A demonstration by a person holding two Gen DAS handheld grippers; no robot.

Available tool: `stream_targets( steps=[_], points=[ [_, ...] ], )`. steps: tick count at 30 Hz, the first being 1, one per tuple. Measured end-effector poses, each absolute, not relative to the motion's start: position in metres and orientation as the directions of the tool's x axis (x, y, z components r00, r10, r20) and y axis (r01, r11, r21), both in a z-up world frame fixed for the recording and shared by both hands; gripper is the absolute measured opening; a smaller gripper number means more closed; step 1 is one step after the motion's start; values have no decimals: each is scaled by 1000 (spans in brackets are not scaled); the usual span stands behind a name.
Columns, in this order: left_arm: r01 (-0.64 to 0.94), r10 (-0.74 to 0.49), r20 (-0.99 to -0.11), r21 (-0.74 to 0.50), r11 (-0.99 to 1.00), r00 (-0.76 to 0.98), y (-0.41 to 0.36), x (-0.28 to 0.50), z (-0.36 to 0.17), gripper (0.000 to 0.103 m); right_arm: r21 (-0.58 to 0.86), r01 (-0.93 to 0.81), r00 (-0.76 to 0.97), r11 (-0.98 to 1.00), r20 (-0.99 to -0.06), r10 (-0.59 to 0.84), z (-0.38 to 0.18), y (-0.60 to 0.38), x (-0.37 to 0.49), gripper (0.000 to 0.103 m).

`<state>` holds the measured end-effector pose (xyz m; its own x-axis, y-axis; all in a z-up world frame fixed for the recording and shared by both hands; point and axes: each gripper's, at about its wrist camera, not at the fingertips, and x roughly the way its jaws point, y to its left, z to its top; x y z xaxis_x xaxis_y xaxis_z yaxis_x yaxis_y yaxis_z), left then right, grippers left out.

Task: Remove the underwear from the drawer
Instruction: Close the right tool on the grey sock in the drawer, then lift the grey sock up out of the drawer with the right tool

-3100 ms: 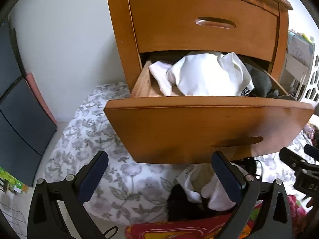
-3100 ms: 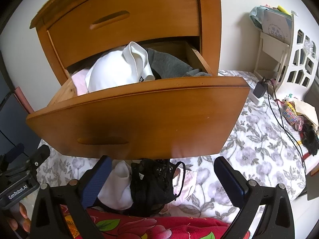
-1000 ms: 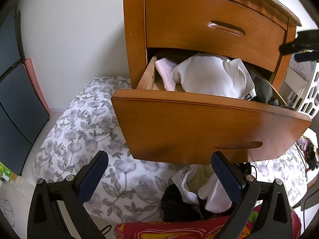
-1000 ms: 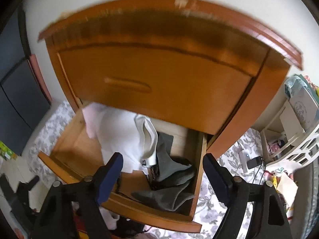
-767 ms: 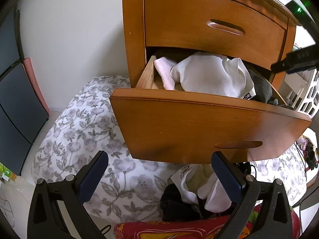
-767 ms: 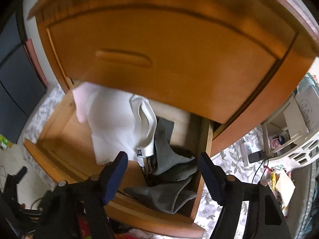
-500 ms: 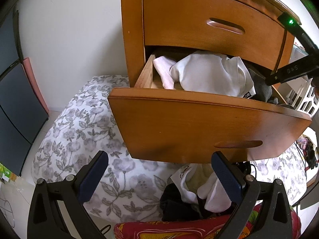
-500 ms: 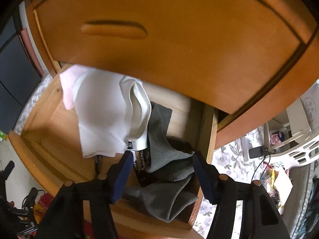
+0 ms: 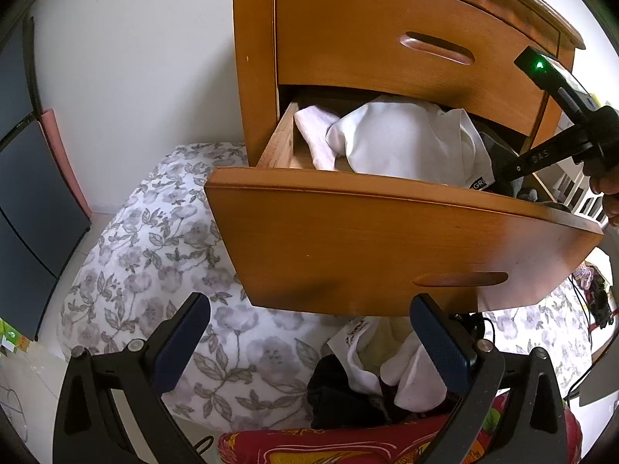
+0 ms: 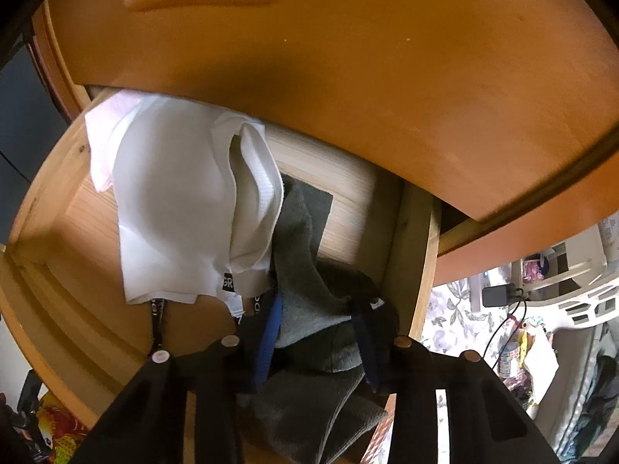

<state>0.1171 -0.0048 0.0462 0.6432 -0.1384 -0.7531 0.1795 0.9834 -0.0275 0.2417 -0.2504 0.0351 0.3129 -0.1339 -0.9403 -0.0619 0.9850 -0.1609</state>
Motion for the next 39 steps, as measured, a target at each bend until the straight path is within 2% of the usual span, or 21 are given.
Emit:
stream_targets(
  steps=[5, 9, 12, 25, 39],
  points=[
    [181, -140, -754, -28, 983, 642, -5, 117, 46, 103, -178, -74, 290, 981, -945, -149, 27, -249, 244, 31],
    [182, -143, -755, -32, 983, 640, -5, 117, 46, 103, -195, -98, 282, 976, -946, -161, 21, -245, 243, 15],
    [182, -144, -755, -33, 983, 640, -5, 118, 45, 103, -200, -108, 284, 974, -945, -163, 20, -243, 240, 7],
    [183, -149, -755, -40, 982, 638, -5, 118, 45, 103, -216, -92, 340, 972, -924, -173, 34, -245, 221, 5],
    [180, -151, -754, -44, 983, 639, -5, 118, 45, 103, -248, -51, 455, 967, -868, -198, 84, -244, 206, 5]
  ],
)
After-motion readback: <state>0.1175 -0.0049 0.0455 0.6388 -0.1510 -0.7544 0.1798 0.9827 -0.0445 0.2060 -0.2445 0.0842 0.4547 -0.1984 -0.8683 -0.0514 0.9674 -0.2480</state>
